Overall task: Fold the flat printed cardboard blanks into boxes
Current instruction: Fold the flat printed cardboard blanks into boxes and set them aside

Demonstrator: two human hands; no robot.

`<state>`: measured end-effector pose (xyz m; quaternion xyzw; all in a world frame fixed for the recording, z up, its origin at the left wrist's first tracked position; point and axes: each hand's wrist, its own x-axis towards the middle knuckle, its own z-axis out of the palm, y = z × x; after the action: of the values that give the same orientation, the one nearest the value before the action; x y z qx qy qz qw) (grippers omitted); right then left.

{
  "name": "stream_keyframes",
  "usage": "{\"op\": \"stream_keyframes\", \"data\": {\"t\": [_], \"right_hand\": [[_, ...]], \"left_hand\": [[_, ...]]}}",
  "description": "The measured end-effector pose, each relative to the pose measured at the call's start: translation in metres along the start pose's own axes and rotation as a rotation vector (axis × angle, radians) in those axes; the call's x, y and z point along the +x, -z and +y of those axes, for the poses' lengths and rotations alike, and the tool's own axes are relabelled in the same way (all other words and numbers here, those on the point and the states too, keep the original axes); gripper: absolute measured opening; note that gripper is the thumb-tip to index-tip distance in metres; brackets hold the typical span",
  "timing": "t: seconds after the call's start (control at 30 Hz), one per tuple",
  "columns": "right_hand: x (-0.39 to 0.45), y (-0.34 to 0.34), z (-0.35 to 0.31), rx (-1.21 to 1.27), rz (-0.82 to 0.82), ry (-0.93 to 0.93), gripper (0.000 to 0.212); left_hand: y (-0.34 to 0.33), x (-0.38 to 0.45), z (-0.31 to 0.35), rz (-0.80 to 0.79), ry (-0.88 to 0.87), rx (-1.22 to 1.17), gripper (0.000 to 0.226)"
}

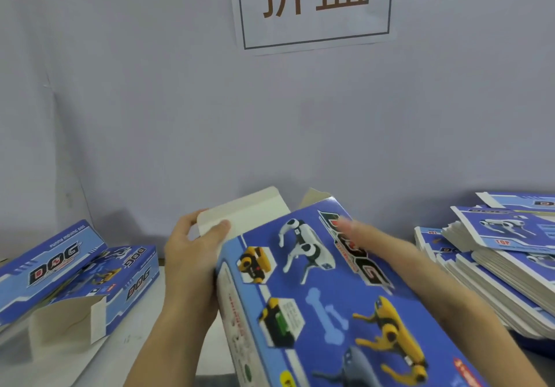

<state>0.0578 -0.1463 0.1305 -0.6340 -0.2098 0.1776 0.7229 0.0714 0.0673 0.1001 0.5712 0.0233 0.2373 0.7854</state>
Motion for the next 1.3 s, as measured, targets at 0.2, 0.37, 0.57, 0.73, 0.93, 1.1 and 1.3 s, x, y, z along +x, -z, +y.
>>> {"op": "stream_keyframes", "data": {"t": [0.2, 0.37, 0.57, 0.73, 0.93, 1.1, 1.3], "right_hand": [[-0.003, 0.009, 0.002, 0.073, 0.087, 0.285, 0.024], [-0.006, 0.003, 0.001, 0.06, 0.231, 0.541, 0.037], [-0.002, -0.009, -0.001, -0.101, 0.287, 0.653, 0.059], [-0.001, -0.006, -0.001, -0.218, 0.31, 0.622, 0.045], [0.005, -0.003, 0.003, -0.094, 0.354, 0.478, 0.021], [0.015, -0.021, -0.004, -0.148, 0.491, 0.56, 0.053], [0.007, -0.025, 0.001, -0.153, 0.51, 0.573, 0.022]], "left_hand": [[-0.008, -0.004, 0.014, -0.009, -0.106, 0.026, 0.015], [-0.024, -0.024, 0.033, -0.465, -0.266, 0.208, 0.038], [-0.03, -0.031, 0.037, -0.479, -0.387, 0.147, 0.06], [-0.027, -0.03, 0.035, -0.41, -0.456, 0.152, 0.05], [-0.025, -0.033, 0.032, -0.541, -0.324, 0.258, 0.047], [-0.04, -0.031, 0.041, -0.344, -0.335, 0.15, 0.019], [-0.042, -0.039, 0.035, -0.216, -0.379, 0.155, 0.02]]}}
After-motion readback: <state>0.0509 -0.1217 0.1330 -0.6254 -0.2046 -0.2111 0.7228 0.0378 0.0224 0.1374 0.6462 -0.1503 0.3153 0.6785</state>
